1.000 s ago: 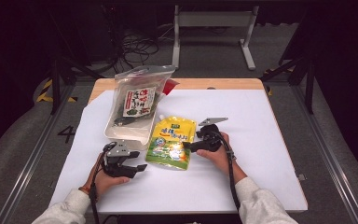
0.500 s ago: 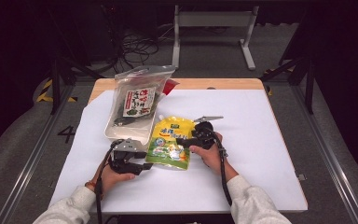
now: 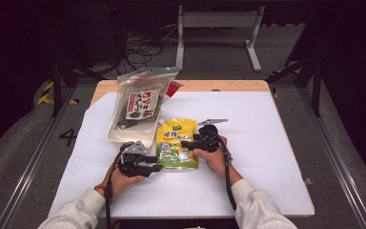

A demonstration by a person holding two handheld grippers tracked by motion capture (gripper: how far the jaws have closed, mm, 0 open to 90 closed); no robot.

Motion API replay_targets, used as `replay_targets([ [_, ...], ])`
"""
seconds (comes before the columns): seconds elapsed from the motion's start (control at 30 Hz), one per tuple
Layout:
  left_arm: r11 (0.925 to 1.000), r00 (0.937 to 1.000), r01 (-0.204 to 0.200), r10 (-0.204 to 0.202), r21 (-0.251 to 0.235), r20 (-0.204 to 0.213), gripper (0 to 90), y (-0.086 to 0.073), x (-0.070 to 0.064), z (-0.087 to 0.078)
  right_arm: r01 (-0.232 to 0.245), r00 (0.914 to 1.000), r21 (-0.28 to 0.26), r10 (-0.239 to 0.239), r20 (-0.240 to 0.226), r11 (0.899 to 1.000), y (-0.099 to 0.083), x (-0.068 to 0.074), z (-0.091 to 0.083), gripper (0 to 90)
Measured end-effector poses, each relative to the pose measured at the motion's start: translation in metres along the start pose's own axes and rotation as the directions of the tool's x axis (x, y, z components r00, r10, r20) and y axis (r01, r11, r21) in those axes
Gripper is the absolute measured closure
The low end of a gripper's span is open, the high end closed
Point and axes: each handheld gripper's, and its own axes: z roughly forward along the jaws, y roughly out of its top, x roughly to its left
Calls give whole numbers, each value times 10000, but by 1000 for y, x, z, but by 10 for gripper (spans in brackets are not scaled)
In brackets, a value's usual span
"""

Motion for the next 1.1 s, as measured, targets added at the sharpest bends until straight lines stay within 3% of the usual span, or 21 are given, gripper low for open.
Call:
replay_targets([
  [0.1,9998,9997,-174,175,39,-185,585,1,-2,1,-33,9996,122,36,-294,9999,1,-1,0,425],
  [0.27,9998,9996,-188,189,6,-233,584,0,-3,1,-204,9973,382,230,-699,9991,3,-1,4,670],
  [0.37,9995,9992,-316,316,7,-239,574,0,-4,1,-164,9962,368,195,-852,9992,4,-2,3,718],
  [0.47,9983,9972,-579,581,48,-477,485,-1,-5,-2,279,9965,171,-265,-792,9995,3,3,1,784],
  [0.53,9983,9979,-588,587,-12,-268,421,-2,-5,-5,552,9954,96,-542,-792,9984,1,6,-1,796],
  [0.6,9979,9973,-639,637,-55,-363,372,-3,-5,-8,783,9930,25,-778,-892,9969,-2,7,-4,810],
  [0.67,9982,9989,-463,458,-391,-121,338,-4,-3,-13,984,9900,-73,-987,-1006,9951,-6,8,-9,824],
  [0.77,9986,9995,-271,279,-453,159,315,-3,-1,-14,1162,9863,-150,-1171,-1165,9931,-13,9,-15,826],
  [0.8,9985,9983,-540,542,-92,197,323,-2,-4,-12,1193,9842,-226,-1212,-1291,9926,-20,10,-21,828],
  [0.87,9978,9977,-651,649,80,206,317,-1,-6,-10,1234,9830,-264,-1258,-1334,9920,-22,10,-23,829],
  [0.93,9982,9975,-545,533,250,466,283,0,-8,-4,1441,9794,-390,-1481,-1372,9888,-30,12,-32,836],
  [0.97,9982,9981,-517,506,297,359,266,0,-8,-2,1467,9792,-452,-1516,-1352,9881,-32,13,-34,836],
  [1.1,9998,9979,-133,124,138,639,233,2,-6,2,1668,9735,-562,-1735,-1489,9844,-39,15,-38,838],
])
